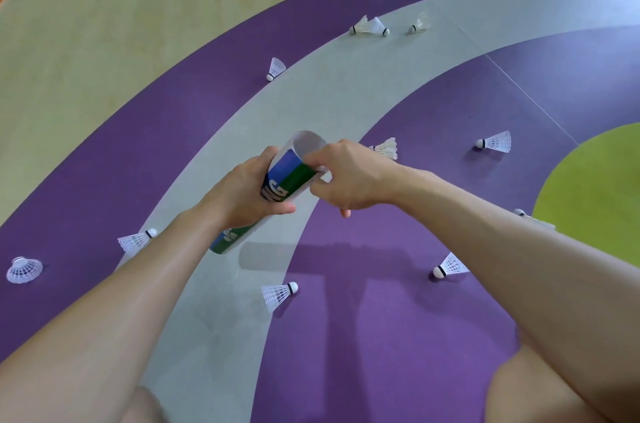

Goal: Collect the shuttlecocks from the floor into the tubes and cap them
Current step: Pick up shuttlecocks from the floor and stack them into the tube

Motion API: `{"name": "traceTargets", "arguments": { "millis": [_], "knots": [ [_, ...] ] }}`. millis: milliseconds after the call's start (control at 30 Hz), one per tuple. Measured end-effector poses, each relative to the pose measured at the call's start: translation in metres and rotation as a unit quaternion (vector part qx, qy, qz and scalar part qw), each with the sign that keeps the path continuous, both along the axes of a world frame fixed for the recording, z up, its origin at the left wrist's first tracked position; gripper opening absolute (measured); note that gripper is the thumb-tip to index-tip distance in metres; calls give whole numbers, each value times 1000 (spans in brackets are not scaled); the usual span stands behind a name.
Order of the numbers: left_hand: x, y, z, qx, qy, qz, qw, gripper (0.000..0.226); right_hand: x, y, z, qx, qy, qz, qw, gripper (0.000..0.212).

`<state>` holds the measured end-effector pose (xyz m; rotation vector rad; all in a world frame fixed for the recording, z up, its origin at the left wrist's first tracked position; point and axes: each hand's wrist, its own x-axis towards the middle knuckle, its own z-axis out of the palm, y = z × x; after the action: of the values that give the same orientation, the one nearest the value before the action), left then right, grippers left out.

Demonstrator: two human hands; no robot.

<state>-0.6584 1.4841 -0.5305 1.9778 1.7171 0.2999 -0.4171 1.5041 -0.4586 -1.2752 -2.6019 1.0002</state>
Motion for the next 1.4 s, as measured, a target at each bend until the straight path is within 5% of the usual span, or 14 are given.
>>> {"name": "traceTargets", "arguments": {
  "millis": [233,400,567,867,1100,1400],
  "knots": [
    [9,7,0,22,-1,32,999,72,47,30,3,54,138,-170,974,28],
    [35,12,-3,-20,57,15,998,74,94,54,-35,33,-4,-186,982,26],
    [85,33,16,-12,92,-32,995,71,155,60,-59,-104,-144,-175,968,24],
    [211,59,46,-63,200,-187,960,97,248,82,-71,-143,-66,-378,912,24],
    [240,86,22,-49,228,-247,940,95,290,100,-100,-109,-48,-477,871,25],
    [312,136,0,-56,240,-317,916,79,373,26,-199,-126,-4,-682,721,9]
  ]
}}
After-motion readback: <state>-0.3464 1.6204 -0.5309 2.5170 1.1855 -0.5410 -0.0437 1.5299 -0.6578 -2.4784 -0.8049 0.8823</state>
